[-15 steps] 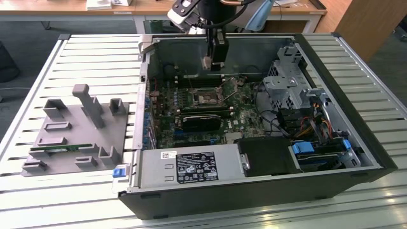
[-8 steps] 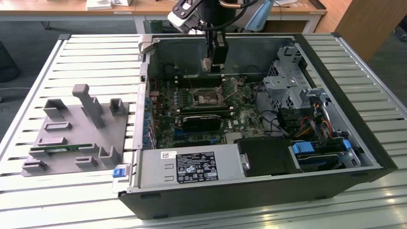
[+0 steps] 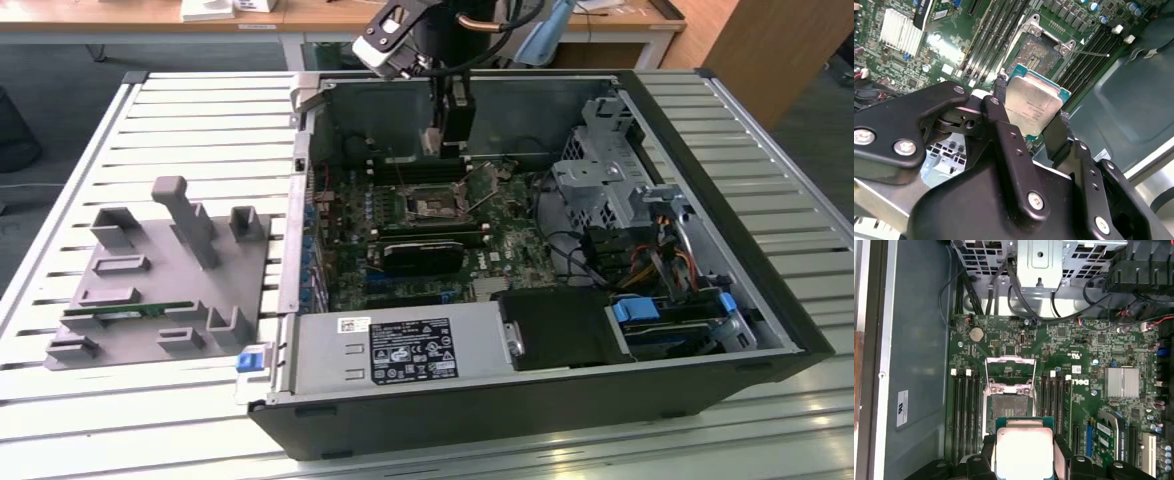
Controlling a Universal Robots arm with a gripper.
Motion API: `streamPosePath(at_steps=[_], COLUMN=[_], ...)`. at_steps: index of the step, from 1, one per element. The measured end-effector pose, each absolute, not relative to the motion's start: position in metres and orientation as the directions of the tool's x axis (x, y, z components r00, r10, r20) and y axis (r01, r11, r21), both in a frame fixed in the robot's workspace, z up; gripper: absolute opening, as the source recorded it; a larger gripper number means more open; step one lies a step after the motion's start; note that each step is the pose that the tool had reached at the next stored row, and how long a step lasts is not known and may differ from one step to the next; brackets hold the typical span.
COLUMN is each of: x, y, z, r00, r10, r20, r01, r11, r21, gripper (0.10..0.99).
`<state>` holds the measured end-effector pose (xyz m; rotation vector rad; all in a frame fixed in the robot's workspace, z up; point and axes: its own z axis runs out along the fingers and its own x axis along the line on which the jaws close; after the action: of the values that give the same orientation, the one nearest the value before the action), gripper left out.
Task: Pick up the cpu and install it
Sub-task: 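Place the cpu into insertion slot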
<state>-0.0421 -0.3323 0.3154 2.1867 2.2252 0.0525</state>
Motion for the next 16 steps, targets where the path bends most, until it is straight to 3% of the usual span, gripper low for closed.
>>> streamPosePath(at_steps=[16], x=[-0.042], y=[-0.331], z=[0.289], r00=[-0.024], r10=[1.0], r20=[0.007], r01=[0.999], r11=[0.024], r21=[0.038], gripper=[0.541])
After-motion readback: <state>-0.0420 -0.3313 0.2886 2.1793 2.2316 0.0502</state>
